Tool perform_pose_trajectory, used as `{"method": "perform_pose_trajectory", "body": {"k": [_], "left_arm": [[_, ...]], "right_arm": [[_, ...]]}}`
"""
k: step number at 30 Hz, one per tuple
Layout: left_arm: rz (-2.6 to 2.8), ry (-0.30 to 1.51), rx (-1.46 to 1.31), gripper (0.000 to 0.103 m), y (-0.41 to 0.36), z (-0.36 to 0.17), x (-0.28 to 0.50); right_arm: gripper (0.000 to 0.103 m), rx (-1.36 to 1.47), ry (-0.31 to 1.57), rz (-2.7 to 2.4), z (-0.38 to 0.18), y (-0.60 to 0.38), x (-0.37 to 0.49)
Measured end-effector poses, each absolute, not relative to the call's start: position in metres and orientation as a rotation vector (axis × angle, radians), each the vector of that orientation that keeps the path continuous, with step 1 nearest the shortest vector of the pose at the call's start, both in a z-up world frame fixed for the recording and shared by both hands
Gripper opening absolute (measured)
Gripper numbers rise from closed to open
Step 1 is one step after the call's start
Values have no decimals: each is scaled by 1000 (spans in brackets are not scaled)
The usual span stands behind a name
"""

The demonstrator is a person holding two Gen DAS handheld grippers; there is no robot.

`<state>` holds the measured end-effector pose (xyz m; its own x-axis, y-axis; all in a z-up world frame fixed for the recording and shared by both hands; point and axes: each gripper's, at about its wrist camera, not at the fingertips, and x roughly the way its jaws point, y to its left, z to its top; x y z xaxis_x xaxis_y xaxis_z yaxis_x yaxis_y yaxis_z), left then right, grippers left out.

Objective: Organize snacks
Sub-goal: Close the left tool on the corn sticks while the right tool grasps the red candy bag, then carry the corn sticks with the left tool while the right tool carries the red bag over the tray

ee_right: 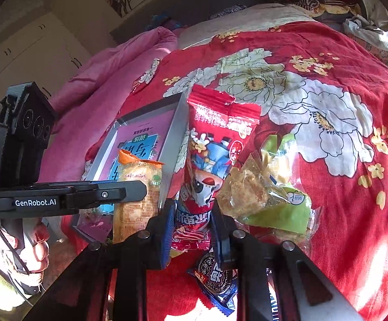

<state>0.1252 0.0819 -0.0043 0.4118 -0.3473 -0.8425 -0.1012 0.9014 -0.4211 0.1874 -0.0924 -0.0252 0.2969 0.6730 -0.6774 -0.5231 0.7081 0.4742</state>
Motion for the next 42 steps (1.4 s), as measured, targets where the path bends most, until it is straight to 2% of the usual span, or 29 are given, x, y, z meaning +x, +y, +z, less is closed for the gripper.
{"method": "perform_pose_trajectory", "body": {"k": [42], "left_arm": [[10, 980, -560, 24, 177, 24, 58]], "right_arm": [[25, 24, 913, 964, 34, -3, 144]]}}
